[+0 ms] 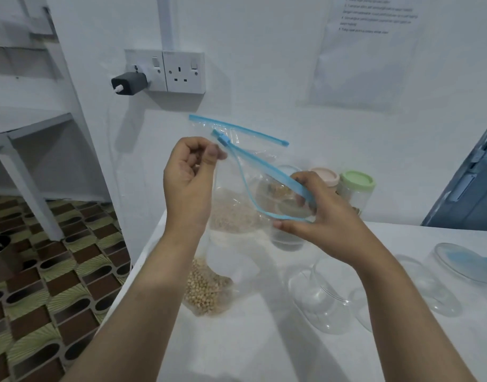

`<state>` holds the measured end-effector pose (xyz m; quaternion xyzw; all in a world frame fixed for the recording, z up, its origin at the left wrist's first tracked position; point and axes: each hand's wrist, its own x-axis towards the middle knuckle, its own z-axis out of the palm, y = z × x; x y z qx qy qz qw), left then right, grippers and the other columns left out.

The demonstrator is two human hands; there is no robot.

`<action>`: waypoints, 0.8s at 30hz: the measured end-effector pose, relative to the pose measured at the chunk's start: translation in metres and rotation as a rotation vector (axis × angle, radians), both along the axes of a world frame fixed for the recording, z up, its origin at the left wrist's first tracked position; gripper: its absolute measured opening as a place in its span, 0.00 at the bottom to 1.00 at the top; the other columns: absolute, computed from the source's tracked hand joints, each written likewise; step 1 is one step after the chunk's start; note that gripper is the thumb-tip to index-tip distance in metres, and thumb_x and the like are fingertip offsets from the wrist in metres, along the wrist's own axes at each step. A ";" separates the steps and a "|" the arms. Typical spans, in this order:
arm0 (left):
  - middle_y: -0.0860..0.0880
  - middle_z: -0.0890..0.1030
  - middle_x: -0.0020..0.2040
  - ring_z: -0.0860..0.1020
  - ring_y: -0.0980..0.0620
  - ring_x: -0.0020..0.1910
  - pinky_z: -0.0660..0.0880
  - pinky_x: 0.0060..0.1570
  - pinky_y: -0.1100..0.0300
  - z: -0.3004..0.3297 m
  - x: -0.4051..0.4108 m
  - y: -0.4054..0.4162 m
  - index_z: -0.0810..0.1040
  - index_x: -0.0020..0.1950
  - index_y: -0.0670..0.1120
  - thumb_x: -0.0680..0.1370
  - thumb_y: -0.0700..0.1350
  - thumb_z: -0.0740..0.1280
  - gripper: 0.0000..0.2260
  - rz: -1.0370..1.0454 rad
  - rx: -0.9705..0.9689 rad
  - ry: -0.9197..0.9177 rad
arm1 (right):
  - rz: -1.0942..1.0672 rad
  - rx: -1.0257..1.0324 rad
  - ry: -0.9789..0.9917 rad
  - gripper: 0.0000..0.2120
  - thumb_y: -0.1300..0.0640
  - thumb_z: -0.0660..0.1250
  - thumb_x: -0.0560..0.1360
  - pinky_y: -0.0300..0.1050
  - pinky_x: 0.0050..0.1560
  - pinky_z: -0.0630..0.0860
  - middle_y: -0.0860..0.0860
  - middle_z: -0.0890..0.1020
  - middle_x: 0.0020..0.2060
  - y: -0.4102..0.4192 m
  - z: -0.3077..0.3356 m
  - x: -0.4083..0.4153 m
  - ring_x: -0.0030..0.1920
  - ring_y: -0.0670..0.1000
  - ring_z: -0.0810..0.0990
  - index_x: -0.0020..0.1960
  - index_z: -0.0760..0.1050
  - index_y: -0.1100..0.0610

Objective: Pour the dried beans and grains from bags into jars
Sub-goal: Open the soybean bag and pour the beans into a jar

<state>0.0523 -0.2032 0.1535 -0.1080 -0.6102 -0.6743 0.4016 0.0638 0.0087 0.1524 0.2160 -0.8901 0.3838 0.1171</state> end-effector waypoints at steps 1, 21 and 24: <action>0.54 0.81 0.40 0.80 0.58 0.43 0.74 0.51 0.64 0.000 0.000 0.002 0.75 0.46 0.48 0.80 0.41 0.67 0.05 -0.004 -0.015 -0.002 | 0.014 0.001 0.008 0.29 0.44 0.78 0.67 0.28 0.48 0.68 0.36 0.74 0.49 0.000 0.002 0.001 0.50 0.34 0.73 0.63 0.68 0.40; 0.55 0.79 0.46 0.75 0.55 0.47 0.72 0.53 0.48 -0.079 -0.008 -0.027 0.77 0.50 0.47 0.83 0.54 0.56 0.15 0.292 -0.561 -0.152 | -0.244 -0.311 0.352 0.08 0.55 0.67 0.78 0.49 0.44 0.75 0.48 0.83 0.35 -0.038 0.020 0.004 0.39 0.48 0.79 0.43 0.80 0.56; 0.58 0.78 0.48 0.74 0.54 0.51 0.71 0.55 0.40 -0.119 -0.009 -0.049 0.79 0.50 0.50 0.83 0.57 0.53 0.18 0.315 -0.624 -0.245 | -0.262 -0.383 0.365 0.08 0.55 0.66 0.79 0.47 0.43 0.74 0.46 0.81 0.35 -0.035 0.015 0.004 0.38 0.46 0.77 0.44 0.79 0.56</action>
